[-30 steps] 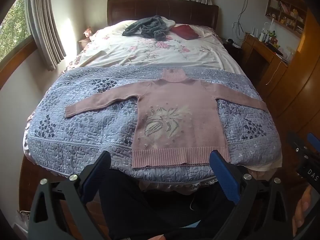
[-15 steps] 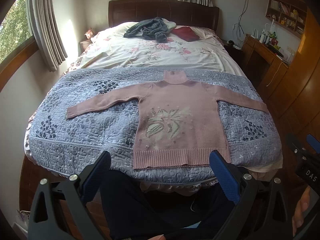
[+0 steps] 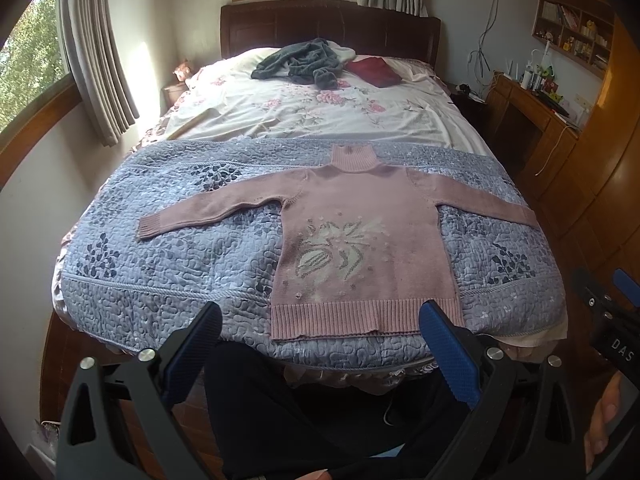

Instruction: Fold small clothes

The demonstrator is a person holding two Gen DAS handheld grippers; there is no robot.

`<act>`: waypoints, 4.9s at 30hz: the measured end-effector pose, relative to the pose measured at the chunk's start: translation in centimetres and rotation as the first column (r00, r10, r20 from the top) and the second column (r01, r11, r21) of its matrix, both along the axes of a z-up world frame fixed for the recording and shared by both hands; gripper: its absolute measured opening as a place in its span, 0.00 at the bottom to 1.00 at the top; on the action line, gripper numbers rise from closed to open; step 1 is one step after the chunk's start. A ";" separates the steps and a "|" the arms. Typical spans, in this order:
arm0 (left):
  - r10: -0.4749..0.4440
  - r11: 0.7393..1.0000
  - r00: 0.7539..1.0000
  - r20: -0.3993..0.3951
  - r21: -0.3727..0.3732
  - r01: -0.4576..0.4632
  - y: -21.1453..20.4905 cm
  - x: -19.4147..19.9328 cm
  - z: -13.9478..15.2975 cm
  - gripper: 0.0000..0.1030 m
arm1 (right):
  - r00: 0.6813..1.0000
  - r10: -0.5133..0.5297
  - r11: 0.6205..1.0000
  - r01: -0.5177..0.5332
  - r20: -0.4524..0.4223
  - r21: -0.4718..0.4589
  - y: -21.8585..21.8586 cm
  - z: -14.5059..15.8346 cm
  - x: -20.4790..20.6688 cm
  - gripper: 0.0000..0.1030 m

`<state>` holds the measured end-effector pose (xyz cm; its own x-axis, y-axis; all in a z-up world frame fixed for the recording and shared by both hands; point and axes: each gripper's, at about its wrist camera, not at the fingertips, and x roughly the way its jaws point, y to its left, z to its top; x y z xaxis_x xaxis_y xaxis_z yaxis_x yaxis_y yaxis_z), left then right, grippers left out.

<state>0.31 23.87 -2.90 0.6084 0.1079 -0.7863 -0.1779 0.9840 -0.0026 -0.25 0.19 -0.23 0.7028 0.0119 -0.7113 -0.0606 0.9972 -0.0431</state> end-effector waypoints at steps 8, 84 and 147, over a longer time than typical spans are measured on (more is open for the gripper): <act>0.001 1.000 1.000 0.008 0.009 -0.001 -0.2 -0.1 0.2 0.96 | 1.000 0.000 1.000 0.000 0.000 0.000 0.0 0.0 0.0 0.98; 0.048 0.868 0.998 0.037 -0.496 -0.024 3.6 16.6 -13.5 0.96 | 0.841 -0.374 0.171 0.478 -0.392 0.862 -46.4 -29.8 33.3 0.37; -0.115 0.687 0.991 -0.063 -0.726 0.034 7.2 39.8 -25.2 0.96 | 0.975 0.171 0.958 -0.130 -0.144 0.256 1.1 -31.1 52.9 0.05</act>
